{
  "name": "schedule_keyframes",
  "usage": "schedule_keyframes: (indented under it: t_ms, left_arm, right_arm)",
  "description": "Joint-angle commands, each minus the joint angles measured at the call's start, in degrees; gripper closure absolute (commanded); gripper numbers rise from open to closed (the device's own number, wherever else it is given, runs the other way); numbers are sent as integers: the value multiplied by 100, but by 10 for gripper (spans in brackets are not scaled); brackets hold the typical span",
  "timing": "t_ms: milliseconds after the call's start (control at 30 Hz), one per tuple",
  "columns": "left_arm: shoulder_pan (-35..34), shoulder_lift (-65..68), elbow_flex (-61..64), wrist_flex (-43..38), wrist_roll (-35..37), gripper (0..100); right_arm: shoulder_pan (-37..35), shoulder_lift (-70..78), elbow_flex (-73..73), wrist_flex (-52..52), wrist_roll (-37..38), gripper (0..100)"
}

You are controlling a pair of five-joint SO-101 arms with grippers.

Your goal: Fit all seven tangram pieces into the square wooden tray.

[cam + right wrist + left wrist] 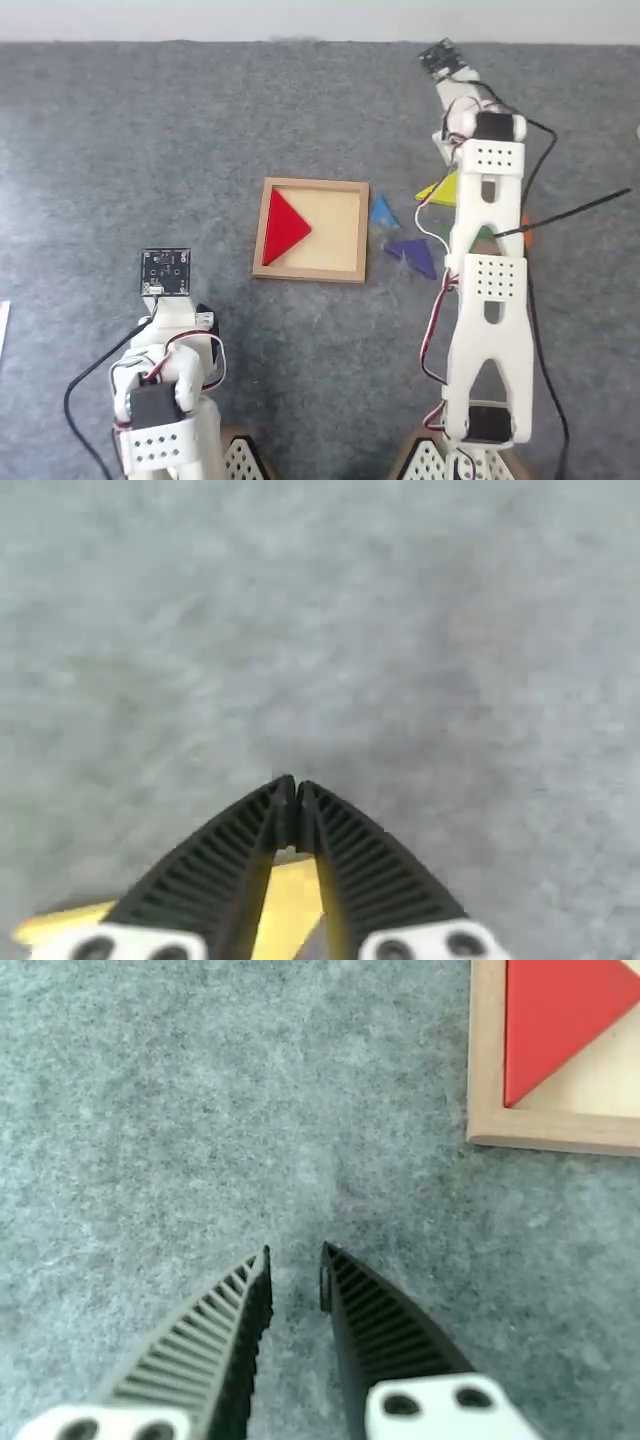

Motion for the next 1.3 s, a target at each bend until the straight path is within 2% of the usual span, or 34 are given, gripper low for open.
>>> schedule_keyframes:
  t_ms: [0,300,600,800,967,1100,1267]
  left_arm:
    - [18,-105,-66,18,0,919]
    - [18,-105,-66,18,0,919]
    - [18,-105,-66,18,0,919]
    - [18,-105,-66,18,0,919]
    - [18,-105,-66,18,0,919]
    - [18,-105,-66,18,0,919]
    - [18,-105,-66,18,0,919]
  right_arm:
    - [259,40,193,-268,70,987]
    - [857,-40,264,1024,53,990]
    - [127,-171,-18,2598,211,987]
    - [-338,-224,62,2677,220,987]
    - [-453,-233,387,2686,229,987]
    - [-462,-365,870,2695,229,988]
    - [-549,-1218,1960,2695,378,989]
